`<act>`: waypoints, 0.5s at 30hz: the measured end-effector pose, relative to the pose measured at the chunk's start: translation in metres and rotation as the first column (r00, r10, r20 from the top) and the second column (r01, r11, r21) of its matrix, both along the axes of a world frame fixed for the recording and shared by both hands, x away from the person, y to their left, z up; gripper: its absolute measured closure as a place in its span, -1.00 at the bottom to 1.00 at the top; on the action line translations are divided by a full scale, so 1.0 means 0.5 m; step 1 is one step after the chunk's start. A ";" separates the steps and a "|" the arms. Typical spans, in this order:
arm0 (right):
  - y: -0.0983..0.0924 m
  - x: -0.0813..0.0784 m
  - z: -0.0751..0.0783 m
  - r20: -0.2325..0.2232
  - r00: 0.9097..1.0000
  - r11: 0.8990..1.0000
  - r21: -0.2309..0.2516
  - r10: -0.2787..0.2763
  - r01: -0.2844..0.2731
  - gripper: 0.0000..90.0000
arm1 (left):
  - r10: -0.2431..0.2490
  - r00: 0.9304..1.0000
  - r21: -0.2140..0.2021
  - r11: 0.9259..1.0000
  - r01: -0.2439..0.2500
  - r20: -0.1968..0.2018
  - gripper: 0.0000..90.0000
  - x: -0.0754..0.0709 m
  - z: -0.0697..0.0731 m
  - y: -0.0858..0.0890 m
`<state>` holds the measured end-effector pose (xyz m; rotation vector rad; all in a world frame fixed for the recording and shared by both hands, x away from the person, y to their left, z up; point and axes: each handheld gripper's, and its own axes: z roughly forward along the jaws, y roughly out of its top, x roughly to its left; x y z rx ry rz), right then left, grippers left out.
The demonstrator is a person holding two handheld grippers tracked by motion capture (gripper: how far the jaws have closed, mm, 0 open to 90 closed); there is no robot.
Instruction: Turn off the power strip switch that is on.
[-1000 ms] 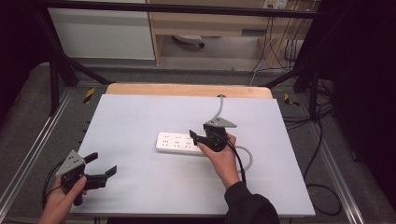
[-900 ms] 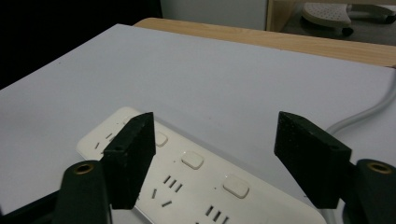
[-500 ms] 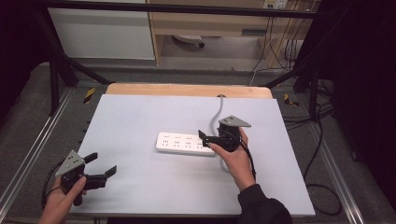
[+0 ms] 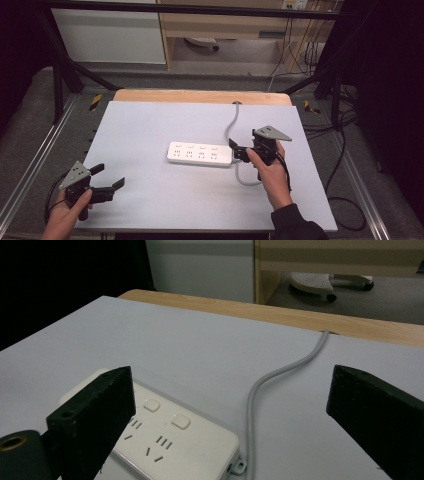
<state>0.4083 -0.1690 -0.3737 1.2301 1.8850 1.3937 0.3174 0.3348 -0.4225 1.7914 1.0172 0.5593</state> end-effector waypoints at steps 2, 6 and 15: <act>-0.012 -0.006 0.000 0.000 1.000 1.000 0.006 -0.008 0.008 -0.87 | 0.000 1.000 0.000 1.000 0.000 0.000 -0.87 0.000 0.000 0.000; -0.037 -0.019 -0.003 -0.001 1.000 1.000 0.008 -0.022 0.022 -0.88 | 0.001 1.000 0.001 1.000 -0.001 -0.001 -0.87 0.000 0.000 0.000; -0.097 -0.052 -0.018 -0.005 0.998 0.998 0.018 -0.056 0.057 -0.87 | 0.002 1.000 -0.001 1.000 -0.002 0.000 -0.87 0.000 0.000 0.000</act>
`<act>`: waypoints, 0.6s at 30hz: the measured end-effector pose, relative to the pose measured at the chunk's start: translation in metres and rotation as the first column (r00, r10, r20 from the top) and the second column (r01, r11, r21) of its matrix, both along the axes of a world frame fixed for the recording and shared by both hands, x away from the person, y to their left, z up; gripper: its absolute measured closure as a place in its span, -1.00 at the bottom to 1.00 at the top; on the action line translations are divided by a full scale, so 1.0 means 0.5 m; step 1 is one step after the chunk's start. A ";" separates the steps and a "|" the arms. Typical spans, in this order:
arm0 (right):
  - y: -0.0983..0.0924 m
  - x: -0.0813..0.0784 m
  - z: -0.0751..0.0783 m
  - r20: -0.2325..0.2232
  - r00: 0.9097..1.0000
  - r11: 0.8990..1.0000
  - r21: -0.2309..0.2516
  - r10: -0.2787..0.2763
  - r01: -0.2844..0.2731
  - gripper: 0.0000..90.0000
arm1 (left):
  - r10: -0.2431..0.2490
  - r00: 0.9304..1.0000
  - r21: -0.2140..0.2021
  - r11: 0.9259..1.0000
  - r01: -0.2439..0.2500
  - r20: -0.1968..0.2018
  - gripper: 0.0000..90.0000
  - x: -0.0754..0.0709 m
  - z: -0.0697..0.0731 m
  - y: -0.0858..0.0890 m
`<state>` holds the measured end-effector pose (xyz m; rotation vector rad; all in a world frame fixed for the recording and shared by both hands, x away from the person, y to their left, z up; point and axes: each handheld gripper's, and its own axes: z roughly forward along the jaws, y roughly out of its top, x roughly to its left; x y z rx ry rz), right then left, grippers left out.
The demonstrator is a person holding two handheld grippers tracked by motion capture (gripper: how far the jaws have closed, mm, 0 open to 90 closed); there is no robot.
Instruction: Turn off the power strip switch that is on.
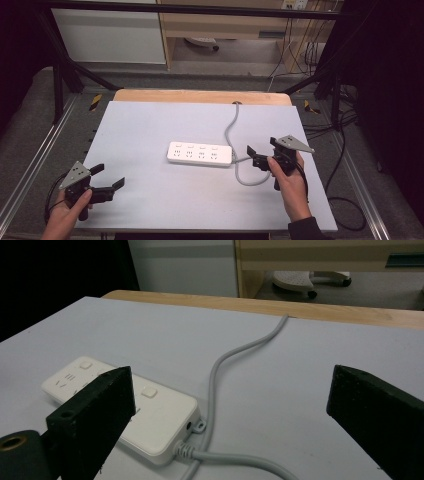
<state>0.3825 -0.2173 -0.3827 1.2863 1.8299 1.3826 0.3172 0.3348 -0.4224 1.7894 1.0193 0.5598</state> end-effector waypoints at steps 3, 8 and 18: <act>-0.020 -0.012 -0.006 -0.001 1.000 1.000 0.005 -0.012 0.012 -0.87 | -0.001 1.000 0.000 1.000 0.001 0.001 -0.87 0.000 0.000 0.000; -0.053 -0.031 -0.020 -0.006 0.999 0.999 0.008 -0.036 0.036 -0.87 | 0.000 1.000 -0.001 1.000 0.000 0.001 -0.87 0.000 0.000 0.000; -0.107 -0.058 -0.055 -0.011 0.997 0.997 0.004 -0.075 0.075 -0.86 | 0.001 1.000 -0.002 1.000 -0.001 0.000 -0.87 0.000 0.000 0.000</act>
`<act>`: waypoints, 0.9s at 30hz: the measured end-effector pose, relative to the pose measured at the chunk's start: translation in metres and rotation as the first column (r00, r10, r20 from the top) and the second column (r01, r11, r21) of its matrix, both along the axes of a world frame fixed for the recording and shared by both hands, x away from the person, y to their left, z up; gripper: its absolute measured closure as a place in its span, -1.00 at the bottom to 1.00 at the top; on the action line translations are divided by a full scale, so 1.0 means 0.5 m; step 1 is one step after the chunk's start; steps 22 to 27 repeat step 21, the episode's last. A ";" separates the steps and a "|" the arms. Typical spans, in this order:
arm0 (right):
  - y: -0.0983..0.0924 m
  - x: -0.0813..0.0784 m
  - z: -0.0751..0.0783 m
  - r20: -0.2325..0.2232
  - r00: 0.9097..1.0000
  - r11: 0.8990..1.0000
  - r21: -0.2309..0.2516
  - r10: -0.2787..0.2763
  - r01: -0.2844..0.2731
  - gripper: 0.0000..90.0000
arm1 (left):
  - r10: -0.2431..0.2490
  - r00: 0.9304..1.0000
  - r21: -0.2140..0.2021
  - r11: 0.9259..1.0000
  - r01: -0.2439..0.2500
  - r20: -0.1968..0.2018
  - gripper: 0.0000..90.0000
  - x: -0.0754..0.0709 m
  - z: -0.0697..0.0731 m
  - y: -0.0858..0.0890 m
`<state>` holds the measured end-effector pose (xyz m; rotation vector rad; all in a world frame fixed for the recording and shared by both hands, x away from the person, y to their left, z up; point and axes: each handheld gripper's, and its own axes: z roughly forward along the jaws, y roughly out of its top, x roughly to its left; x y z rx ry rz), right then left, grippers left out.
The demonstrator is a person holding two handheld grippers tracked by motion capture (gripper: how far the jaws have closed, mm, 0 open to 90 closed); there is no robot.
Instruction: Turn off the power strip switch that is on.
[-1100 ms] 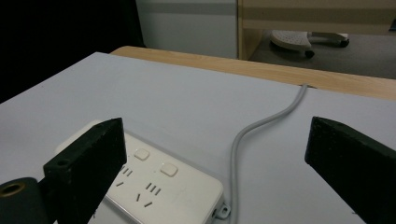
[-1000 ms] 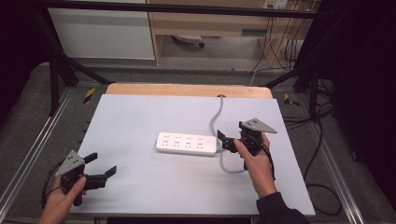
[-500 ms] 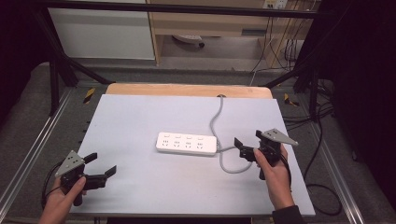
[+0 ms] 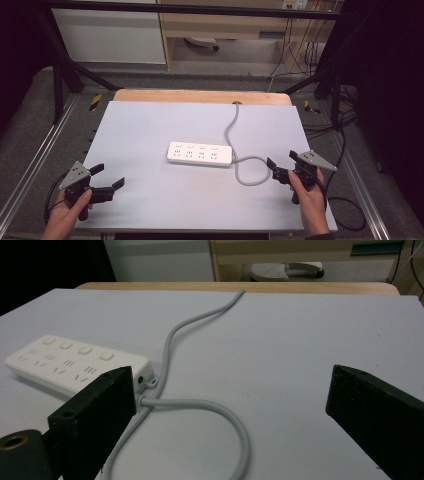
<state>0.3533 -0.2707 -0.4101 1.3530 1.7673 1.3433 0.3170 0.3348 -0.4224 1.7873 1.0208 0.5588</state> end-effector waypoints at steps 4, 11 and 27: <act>-0.009 -0.006 -0.015 0.006 1.000 1.000 -0.017 -0.002 0.002 -0.86 | 0.001 1.000 0.000 1.000 -0.001 0.001 -0.87 -0.001 0.000 0.000; -0.003 -0.015 -0.047 -0.033 0.999 0.999 -0.043 0.014 -0.016 -0.86 | -0.001 1.000 0.002 1.000 0.001 0.003 -0.87 -0.001 0.001 0.001; -0.002 -0.010 -0.082 -0.114 0.993 0.994 -0.102 0.020 -0.032 -0.85 | -0.002 1.000 0.002 1.000 0.002 0.004 -0.87 0.000 0.001 -0.001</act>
